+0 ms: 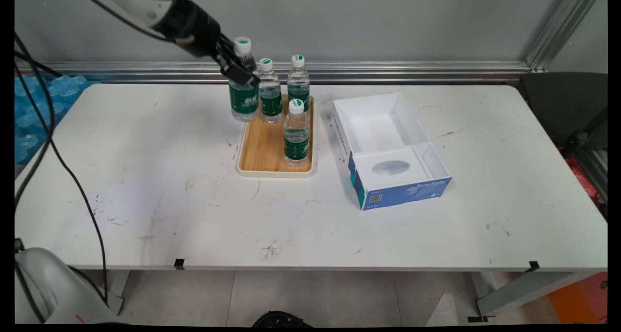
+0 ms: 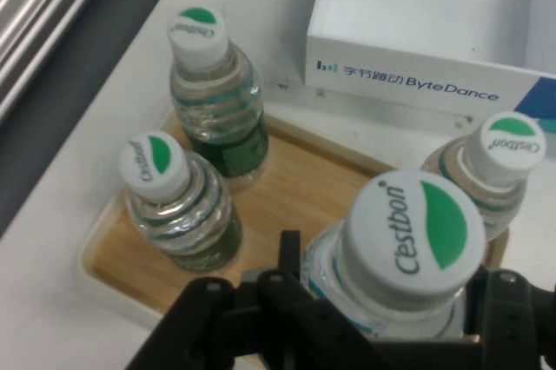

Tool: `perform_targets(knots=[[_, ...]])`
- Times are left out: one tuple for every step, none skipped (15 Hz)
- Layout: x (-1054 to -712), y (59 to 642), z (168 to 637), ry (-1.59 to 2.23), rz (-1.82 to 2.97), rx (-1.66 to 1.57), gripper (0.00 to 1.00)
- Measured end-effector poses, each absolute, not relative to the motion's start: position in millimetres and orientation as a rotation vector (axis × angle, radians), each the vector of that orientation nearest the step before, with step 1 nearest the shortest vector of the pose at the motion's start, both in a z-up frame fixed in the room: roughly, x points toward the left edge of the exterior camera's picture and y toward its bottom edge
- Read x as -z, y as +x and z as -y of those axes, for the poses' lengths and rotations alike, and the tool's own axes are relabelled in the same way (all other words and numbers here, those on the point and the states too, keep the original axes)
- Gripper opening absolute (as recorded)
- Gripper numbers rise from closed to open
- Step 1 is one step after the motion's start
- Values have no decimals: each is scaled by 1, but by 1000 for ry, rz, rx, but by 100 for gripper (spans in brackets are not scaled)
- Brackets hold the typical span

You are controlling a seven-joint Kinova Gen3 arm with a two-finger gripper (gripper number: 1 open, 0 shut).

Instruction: Place the picked object on the tray

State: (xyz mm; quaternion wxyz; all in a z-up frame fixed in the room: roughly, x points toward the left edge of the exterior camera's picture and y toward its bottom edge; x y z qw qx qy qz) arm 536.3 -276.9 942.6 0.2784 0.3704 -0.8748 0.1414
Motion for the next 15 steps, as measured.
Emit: perform_targets(knots=[[-934,536,277,990,2342,-377,0],[-923,536,278,985,2336,-374,0],[-913,535,279,978,2331,-372,0],[-906,535,279,973,2328,-370,0],[-899,535,280,968,2326,-367,0],[-890,534,280,958,2324,-364,0],[-882,534,280,950,2322,-362,0],[-875,533,281,942,2321,-360,0],[-870,533,281,936,2320,-358,0],[-863,532,282,926,2319,-357,0],[-856,531,283,915,2318,-355,0],[-849,531,283,905,2318,-353,0],[-844,530,284,896,2317,-353,0],[-839,530,285,889,2316,-353,0],[-835,530,286,883,2315,-353,0]])
